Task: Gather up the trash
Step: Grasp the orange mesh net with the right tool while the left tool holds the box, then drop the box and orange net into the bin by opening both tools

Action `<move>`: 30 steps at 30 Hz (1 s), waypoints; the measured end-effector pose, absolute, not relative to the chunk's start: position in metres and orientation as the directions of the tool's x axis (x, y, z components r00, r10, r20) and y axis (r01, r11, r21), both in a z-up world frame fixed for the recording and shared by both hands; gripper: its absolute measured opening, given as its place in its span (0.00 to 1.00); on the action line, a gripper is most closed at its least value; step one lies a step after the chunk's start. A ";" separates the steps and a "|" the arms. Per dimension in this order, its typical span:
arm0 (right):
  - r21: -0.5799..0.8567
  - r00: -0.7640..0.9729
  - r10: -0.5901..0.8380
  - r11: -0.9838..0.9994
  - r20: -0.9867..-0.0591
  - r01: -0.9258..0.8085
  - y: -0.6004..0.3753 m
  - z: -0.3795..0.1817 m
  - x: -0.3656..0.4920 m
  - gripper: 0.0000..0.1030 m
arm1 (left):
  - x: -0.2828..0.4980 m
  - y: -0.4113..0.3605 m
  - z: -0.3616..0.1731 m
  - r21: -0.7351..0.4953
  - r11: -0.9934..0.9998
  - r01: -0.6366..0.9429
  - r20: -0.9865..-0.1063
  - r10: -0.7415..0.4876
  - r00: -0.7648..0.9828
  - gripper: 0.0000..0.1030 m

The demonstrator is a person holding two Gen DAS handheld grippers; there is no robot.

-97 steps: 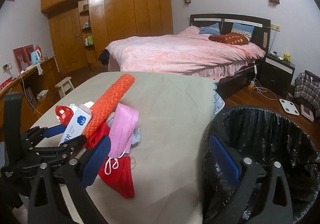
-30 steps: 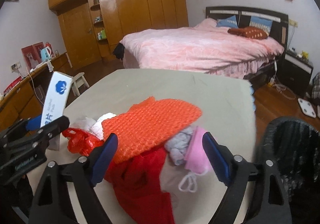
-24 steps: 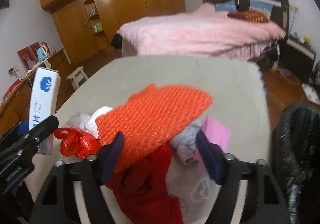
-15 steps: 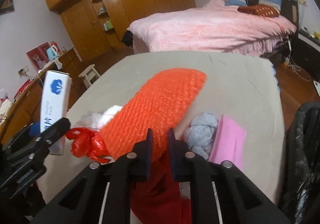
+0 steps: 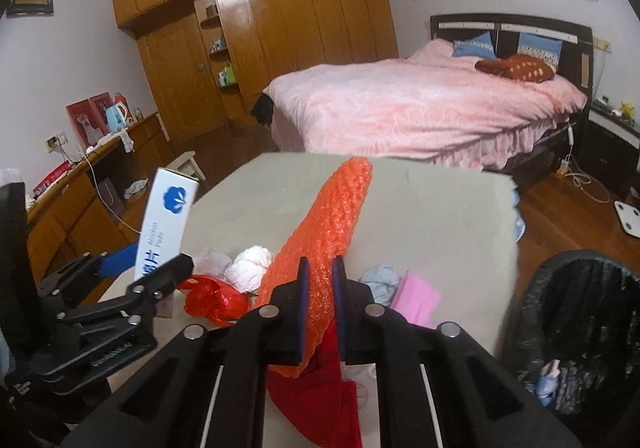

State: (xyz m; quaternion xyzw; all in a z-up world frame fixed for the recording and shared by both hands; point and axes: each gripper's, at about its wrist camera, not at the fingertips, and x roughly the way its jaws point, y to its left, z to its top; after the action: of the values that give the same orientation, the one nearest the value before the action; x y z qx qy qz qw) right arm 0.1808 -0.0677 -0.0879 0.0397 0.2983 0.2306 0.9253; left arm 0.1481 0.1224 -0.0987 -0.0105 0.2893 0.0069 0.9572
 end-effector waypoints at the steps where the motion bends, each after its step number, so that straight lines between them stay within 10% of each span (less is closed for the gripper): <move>1: 0.211 0.720 0.449 0.891 -0.529 -0.401 -0.071 -0.085 0.179 0.10 | 0.147 0.118 -0.097 -0.018 1.000 -0.010 -0.552 -0.002 0.834 0.58; 30: 0.126 0.861 0.193 0.980 -0.471 -0.151 -0.228 -0.043 0.145 0.07 | 0.160 -0.029 -0.083 -0.054 0.960 0.274 -0.540 -0.259 0.801 0.58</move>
State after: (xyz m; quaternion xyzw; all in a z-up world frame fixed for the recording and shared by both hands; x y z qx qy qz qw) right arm 0.1447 -0.2281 -0.0426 0.0422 0.2482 0.0895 0.9637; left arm 0.1598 -0.0288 -0.0834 0.0136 0.2827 -0.1403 0.9488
